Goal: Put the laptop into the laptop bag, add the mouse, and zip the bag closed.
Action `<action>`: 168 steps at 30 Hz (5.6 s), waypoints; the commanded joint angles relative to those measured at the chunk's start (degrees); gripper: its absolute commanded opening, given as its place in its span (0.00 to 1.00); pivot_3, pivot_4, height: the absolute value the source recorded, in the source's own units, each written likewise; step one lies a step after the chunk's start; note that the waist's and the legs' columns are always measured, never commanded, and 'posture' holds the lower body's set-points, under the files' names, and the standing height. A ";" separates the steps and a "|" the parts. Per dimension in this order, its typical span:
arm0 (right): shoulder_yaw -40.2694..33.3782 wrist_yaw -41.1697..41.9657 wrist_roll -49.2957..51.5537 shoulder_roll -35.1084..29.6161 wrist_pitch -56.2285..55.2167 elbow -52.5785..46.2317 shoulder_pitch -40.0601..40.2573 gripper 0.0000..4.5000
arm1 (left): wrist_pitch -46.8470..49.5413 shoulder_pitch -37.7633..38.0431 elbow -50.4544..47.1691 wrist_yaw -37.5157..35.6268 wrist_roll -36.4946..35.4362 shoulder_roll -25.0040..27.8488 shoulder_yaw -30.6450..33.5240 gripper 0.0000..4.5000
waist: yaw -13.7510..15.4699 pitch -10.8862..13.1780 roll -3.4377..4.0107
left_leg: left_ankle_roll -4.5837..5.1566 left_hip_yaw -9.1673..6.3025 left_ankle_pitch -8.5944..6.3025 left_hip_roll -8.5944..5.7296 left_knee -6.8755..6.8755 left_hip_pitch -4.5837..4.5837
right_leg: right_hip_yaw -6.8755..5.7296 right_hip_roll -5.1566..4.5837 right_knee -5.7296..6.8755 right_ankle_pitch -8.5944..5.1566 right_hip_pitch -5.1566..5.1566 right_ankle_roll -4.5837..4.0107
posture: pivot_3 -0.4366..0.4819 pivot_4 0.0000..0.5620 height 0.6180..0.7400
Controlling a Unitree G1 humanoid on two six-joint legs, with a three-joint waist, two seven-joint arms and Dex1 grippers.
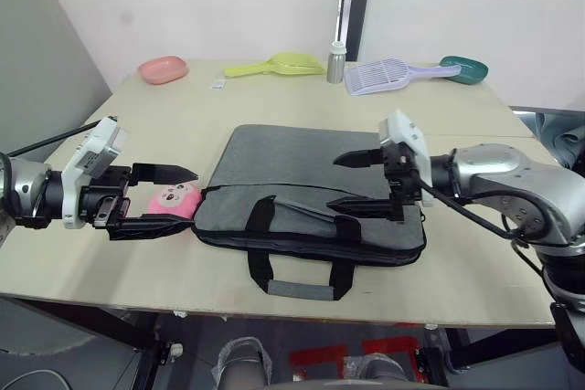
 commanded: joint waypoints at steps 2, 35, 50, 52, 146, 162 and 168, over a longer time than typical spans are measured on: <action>5.24 -2.85 -4.46 4.86 2.24 6.01 -5.37 0.81 | -2.12 4.42 2.62 -1.27 3.64 1.48 5.28 1.00 | -0.60 0.01 0.01 | -0.06 0.00 0.02 0.01 0.00 0.05 | 0.03 0.01 0.11 0.00 -0.02 0.00 | 0.48 0.27 1.00; 37.52 6.00 -46.31 15.38 -15.21 27.75 -12.83 0.01 | -1.83 13.79 17.07 4.22 8.62 -3.17 23.09 1.00 | -0.41 -0.66 -0.78 | -0.28 -0.08 0.01 0.15 -0.04 0.75 | 0.24 0.25 0.68 -0.02 0.17 -0.02 | 0.48 0.27 1.00; 29.39 11.33 -43.61 14.48 -11.93 24.32 -12.05 0.01 | -0.10 -17.45 38.92 15.78 16.35 -11.24 -7.03 1.00 | 0.71 -1.05 -1.32 | -0.34 -0.11 0.02 -0.08 0.06 0.94 | 1.06 0.58 0.82 0.53 0.26 -0.49 | 0.48 0.27 1.00; 29.33 11.39 -44.02 14.32 -11.91 24.24 -11.98 0.01 | 0.10 -19.76 41.63 16.40 17.57 -11.93 -9.16 1.00 | 0.47 -1.10 -1.40 | -0.37 -0.11 0.06 -0.08 0.08 0.81 | 1.09 0.62 0.78 0.53 0.11 -0.49 | 0.48 0.27 1.00; 31.28 7.99 -48.92 28.48 -13.63 35.36 -15.44 0.00 | 16.57 22.22 -2.24 23.74 2.89 -16.23 -1.86 0.01 | -2.77 -0.88 -0.55 | -0.48 0.17 0.11 0.03 -0.79 0.33 | 1.28 0.84 -0.12 0.25 -0.60 -0.09 | 0.48 0.27 1.00; 31.16 8.43 -49.18 29.84 -14.19 36.64 -15.95 0.00 | 6.95 39.34 -14.73 17.56 6.73 -11.74 -8.68 0.01 | -3.08 -1.10 -0.39 | -0.49 0.50 0.08 0.05 -1.27 0.85 | 1.53 0.90 -0.37 0.17 -0.42 0.01 | 0.48 0.27 1.00; 30.90 8.46 -49.29 30.67 -14.41 37.26 -16.38 0.00 | 3.84 35.03 -17.61 20.55 10.43 -11.20 -17.56 0.01 | -3.26 -1.07 -0.35 | -0.52 0.67 0.07 0.13 -1.36 0.95 | 1.66 0.99 -0.38 0.14 -0.49 0.01 | 0.48 0.27 1.00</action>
